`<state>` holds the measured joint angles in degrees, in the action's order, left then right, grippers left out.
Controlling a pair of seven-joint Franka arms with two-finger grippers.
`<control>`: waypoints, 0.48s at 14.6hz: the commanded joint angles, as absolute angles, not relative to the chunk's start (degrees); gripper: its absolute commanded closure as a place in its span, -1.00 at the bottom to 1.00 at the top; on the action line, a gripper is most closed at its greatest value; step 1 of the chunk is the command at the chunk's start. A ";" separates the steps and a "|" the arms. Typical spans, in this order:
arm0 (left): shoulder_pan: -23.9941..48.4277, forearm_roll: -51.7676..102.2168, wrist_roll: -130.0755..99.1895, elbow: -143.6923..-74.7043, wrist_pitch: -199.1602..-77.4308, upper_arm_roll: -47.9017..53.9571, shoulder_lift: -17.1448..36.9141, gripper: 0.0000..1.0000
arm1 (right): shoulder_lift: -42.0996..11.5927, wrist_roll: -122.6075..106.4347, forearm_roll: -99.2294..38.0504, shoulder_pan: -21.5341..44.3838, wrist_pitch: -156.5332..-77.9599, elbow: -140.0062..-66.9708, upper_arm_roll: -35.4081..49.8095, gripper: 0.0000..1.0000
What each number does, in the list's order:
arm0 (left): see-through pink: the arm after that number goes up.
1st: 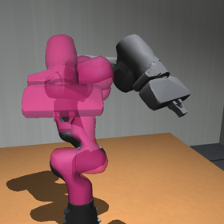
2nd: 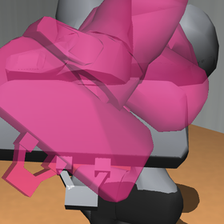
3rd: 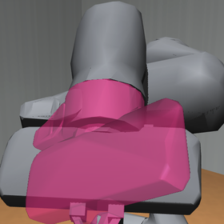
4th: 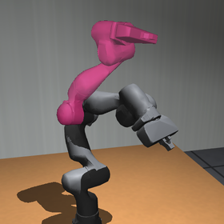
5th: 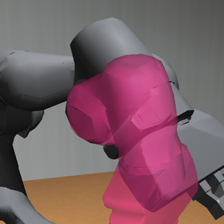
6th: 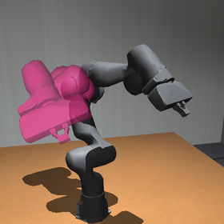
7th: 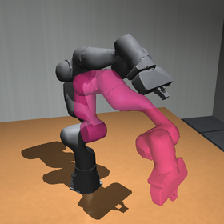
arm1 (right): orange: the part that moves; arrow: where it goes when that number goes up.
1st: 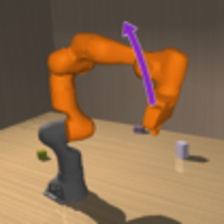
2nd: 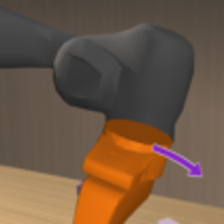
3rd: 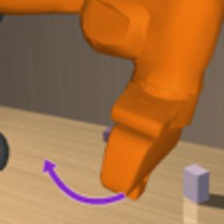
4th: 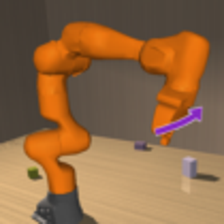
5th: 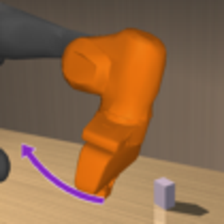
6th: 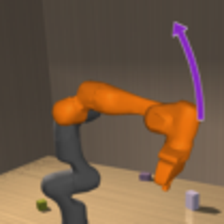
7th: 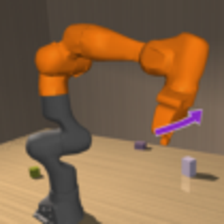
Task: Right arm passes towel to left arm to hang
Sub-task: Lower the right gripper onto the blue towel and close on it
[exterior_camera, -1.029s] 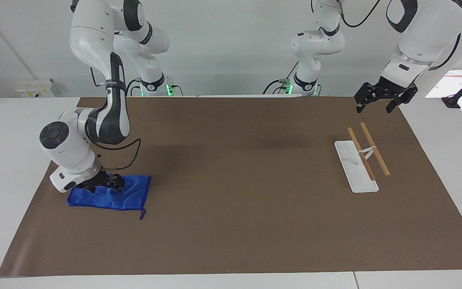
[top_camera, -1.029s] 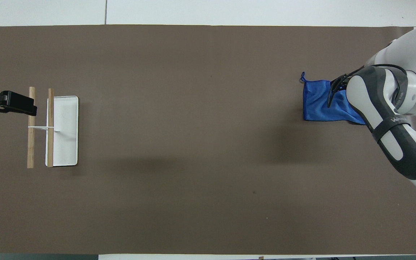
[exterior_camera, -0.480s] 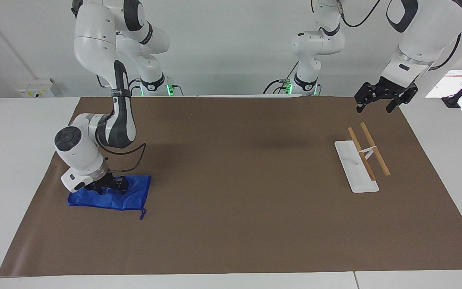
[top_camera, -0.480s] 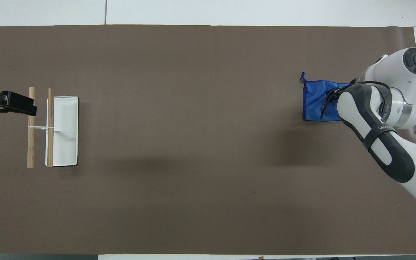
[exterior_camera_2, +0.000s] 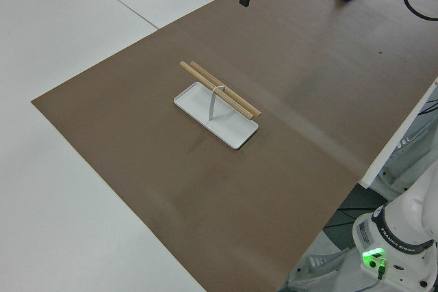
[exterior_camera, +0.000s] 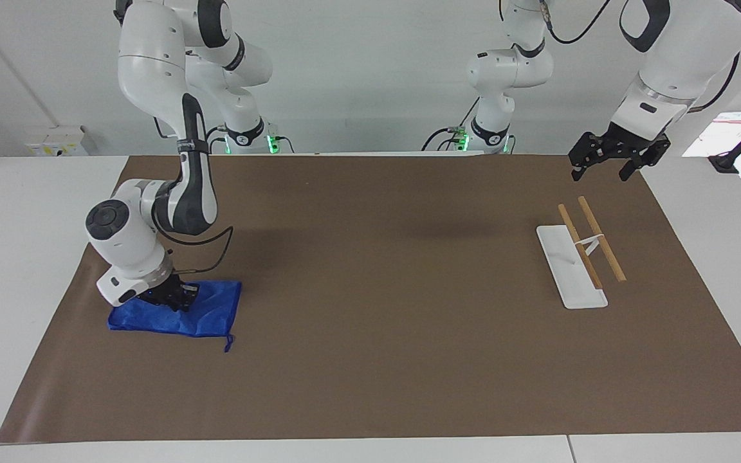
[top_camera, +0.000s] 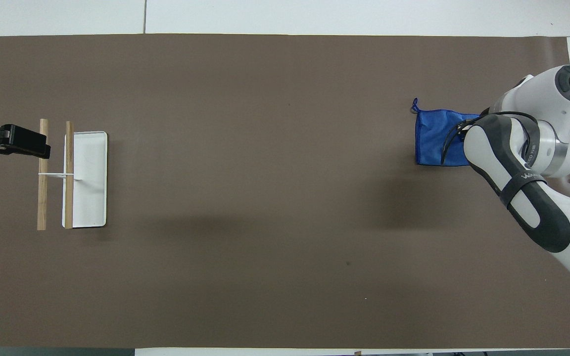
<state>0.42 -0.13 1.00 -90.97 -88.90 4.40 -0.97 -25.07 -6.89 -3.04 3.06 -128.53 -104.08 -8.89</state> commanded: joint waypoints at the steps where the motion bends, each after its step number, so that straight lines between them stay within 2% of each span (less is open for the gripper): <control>1: 0.35 -1.05 1.93 -91.32 -88.68 4.22 -1.85 -1.00 | -24.17 -8.26 -3.43 2.99 -121.93 -100.04 -8.79 1.00; 5: 0.35 -1.05 1.85 -91.41 -88.86 4.22 -1.93 -1.00 | -24.52 -8.35 -2.72 2.90 -119.62 -98.00 -8.79 1.00; 7: 0.35 -1.05 1.85 -91.49 -88.95 4.22 -1.93 -1.00 | -24.35 -8.35 -2.64 3.08 -113.51 -93.63 -8.79 1.00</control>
<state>0.42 -0.13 1.00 -90.97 -88.90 4.40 -0.97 -24.45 -7.08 -2.94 3.20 -118.75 -97.57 -8.86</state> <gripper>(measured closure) 0.000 0.982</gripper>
